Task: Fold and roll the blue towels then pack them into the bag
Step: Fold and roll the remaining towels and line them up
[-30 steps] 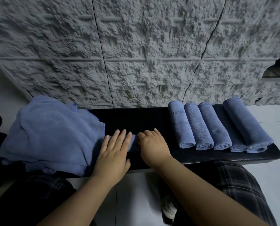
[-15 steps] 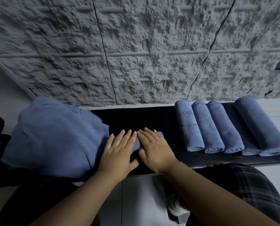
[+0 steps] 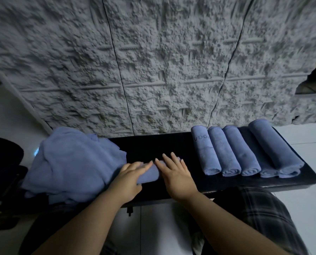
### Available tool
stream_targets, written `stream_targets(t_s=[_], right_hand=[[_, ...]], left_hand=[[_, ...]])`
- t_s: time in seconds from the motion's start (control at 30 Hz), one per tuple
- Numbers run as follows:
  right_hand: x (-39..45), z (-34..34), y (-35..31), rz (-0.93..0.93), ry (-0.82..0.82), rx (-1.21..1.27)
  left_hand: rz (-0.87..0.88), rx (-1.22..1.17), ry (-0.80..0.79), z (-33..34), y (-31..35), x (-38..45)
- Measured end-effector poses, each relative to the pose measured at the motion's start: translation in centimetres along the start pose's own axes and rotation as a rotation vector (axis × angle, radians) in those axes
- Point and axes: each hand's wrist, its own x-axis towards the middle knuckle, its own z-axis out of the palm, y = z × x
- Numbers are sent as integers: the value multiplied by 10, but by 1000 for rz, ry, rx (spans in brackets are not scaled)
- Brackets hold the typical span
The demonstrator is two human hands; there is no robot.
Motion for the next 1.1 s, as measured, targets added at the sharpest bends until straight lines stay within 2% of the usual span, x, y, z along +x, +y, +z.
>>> stream_targets(t_s=[0.07, 0.13, 0.23, 0.27, 0.37, 0.4, 0.47, 0.57, 0.73, 0.9, 0.97, 1.1], right_hand=[[-17, 2, 2, -5, 50, 52], [-30, 4, 2, 31, 167, 192], [-36, 3, -7, 246, 314, 400], [-38, 2, -12, 312, 289, 479], [-44, 4, -23, 447, 15, 863], [-47, 3, -25, 465, -32, 979], [-51, -1, -23, 481, -15, 1131], [-46, -11, -12, 502, 116, 1327], [-47, -37, 4, 534, 399, 1444], [-57, -60, 20, 486, 459, 1462], [-61, -69, 27, 497, 569, 1521], [-67, -87, 50, 681, 810, 1548]], left_hand=[[-60, 8, -57, 1, 10, -7], [-118, 5, -105, 5, 23, -15], [-187, -23, -118, 13, 41, -22], [-206, -34, -107, 15, 47, -23], [-245, -165, -99, 23, 64, -24], [-260, -251, -103, 26, 69, -24], [-281, -444, -82, 29, 78, -26], [-222, -658, 24, 24, 96, -27], [-97, -755, 206, 4, 123, -6], [5, -857, 162, -3, 159, 13], [40, -879, 105, -1, 168, 17], [100, -725, 84, 8, 166, 12]])
